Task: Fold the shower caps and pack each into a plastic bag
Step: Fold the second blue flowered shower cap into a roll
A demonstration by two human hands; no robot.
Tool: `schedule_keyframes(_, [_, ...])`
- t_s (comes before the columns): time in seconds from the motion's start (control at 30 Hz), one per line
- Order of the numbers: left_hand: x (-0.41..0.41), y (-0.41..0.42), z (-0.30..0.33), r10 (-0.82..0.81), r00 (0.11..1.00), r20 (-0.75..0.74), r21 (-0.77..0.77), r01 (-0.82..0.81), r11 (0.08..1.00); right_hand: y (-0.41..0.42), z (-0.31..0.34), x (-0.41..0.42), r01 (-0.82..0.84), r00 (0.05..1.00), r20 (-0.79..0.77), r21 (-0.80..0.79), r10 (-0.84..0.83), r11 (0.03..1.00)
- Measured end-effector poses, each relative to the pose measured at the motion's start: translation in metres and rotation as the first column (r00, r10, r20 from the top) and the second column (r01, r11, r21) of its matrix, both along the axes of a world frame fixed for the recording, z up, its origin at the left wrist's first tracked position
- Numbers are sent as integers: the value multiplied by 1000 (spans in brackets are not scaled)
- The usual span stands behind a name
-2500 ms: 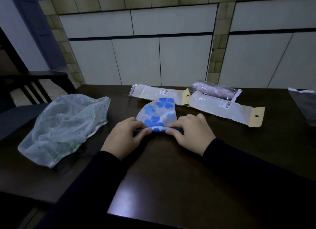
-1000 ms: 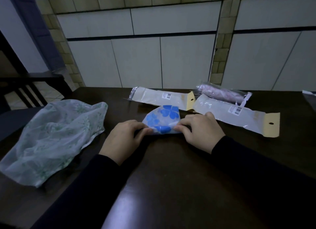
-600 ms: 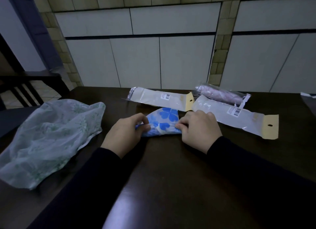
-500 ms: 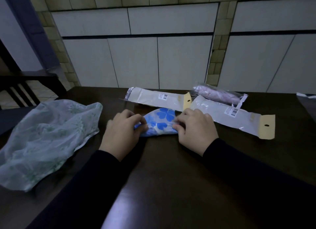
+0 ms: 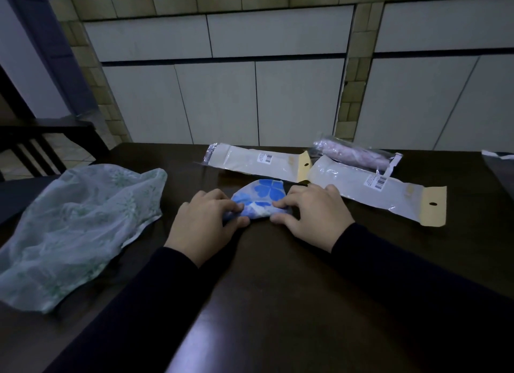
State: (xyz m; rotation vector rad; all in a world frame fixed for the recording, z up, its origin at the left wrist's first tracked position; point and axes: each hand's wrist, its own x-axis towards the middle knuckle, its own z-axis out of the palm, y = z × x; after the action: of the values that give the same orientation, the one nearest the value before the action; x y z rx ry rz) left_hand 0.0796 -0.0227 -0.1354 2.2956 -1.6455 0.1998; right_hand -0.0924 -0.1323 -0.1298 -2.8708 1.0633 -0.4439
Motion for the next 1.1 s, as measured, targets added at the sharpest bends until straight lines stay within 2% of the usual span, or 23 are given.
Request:
schedule_keyframes(0.2, [-1,3,-6,-40,997,67,-94,46,995,-2,2,-2,-9,999,37,-10,10,1000])
schedule_keyframes(0.27, [0,2,-7,-43,998,42,-110,47,993,-4,3,-1,7,999,53,23,-8,1000])
schedule_keyframes(0.4, [3,-2,-5,-37,998,-54,-53,34,998,-10,4,2,65,991,104,193,-87,979])
schedule_keyframes(0.47, [4,-5,-4,-13,997,-76,-35,11,999,-12,2,3,91,986,116,212,-117,973])
schedule_keyframes(0.53, [4,-8,-3,27,999,-18,-25,-28,999,-11,0,2,119,980,139,178,-144,977])
schedule_keyframes(0.6, [1,-9,-1,49,997,58,-89,-43,995,-8,-3,2,140,973,167,112,-158,984])
schedule_keyframes(0.67, [-3,-10,-1,-28,990,136,-193,54,980,-6,-5,1,140,969,199,34,-144,990])
schedule_keyframes(0.73, [-5,-11,-4,-107,972,210,-227,154,962,-5,-4,1,115,965,243,-40,-102,992])
schedule_keyframes(0.87, [-7,-9,-2,-105,989,108,-214,127,969,-3,-2,1,51,976,217,-102,-28,993])
schedule_keyframes(1.0, [-8,-13,-4,-49,999,18,-213,52,976,-4,1,-1,25,992,124,-48,-19,999])
schedule_keyframes(1.1, [-8,-15,-5,-1,1000,-25,-143,-3,990,-1,2,-4,13,998,54,-6,-13,1000])
